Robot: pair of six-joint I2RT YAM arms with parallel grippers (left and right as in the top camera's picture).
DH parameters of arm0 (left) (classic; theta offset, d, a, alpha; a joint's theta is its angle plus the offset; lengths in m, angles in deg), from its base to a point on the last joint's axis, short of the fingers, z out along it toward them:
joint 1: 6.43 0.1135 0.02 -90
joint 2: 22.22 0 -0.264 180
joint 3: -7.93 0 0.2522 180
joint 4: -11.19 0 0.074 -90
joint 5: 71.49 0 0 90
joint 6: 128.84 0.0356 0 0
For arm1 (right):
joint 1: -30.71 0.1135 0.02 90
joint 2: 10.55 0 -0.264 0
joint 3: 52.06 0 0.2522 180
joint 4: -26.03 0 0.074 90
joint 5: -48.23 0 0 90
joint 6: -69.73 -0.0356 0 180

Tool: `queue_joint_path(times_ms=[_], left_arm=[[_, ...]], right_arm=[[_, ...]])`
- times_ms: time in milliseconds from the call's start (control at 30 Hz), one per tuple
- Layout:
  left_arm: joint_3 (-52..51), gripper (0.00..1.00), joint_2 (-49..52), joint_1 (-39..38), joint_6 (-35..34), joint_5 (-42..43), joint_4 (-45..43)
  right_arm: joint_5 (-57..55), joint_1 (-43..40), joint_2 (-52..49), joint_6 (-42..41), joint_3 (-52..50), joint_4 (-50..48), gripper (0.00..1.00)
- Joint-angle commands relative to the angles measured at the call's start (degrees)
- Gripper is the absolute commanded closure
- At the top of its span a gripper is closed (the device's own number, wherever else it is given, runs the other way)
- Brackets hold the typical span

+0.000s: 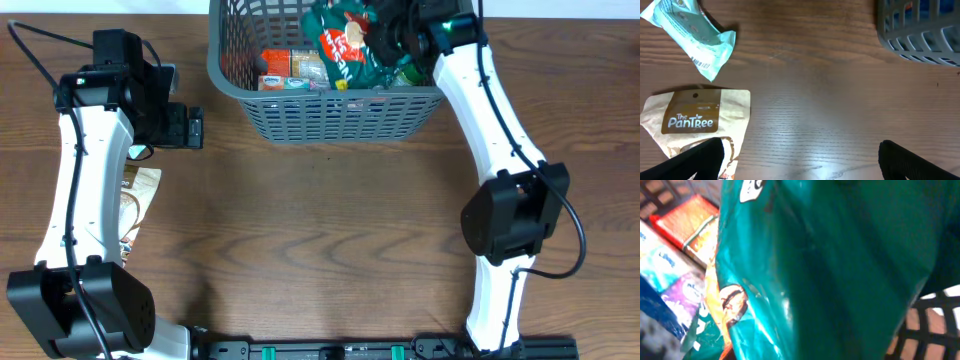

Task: Pack container
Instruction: 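Lift the Nescafe pouch and drop it into the basket, then reach the left gripper to the mint-green wrapper and grasp it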

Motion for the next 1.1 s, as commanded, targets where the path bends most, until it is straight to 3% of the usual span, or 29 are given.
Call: queue_joint_path(times_ms=[0,133,400,567,767,1067], left_arm=[[-0.1,0.02,-1.2,-0.2,0.9,0.2,0.1],[-0.1,0.01,-1.2,-0.2,0.9,0.2,0.1],[0.2,0.01,-1.3,-0.2,0.7,0.2,0.9],[1.6,0.01,-4.2,-0.2,-2.0,-1.7,0.1],[8.1,0.02,-9.7,0.4,-3.8,-9.0,0.5],[13.9,0.01,-5.1,10.6,-20.7,-9.3,-1.1]], right_arm=[[-0.2,0.4,1.4,-0.1,1.7,-0.1,0.92],[-0.1,0.3,1.9,-0.1,1.7,1.8,0.01],[-0.3,0.3,7.4,-2.3,3.8,1.9,0.01],[-4.7,-1.3,13.9,-8.8,10.5,3.4,0.01],[-5.7,-10.3,22.4,-19.1,13.5,5.8,0.01],[-5.6,-29.2,24.8,-28.2,13.4,21.9,0.01]])
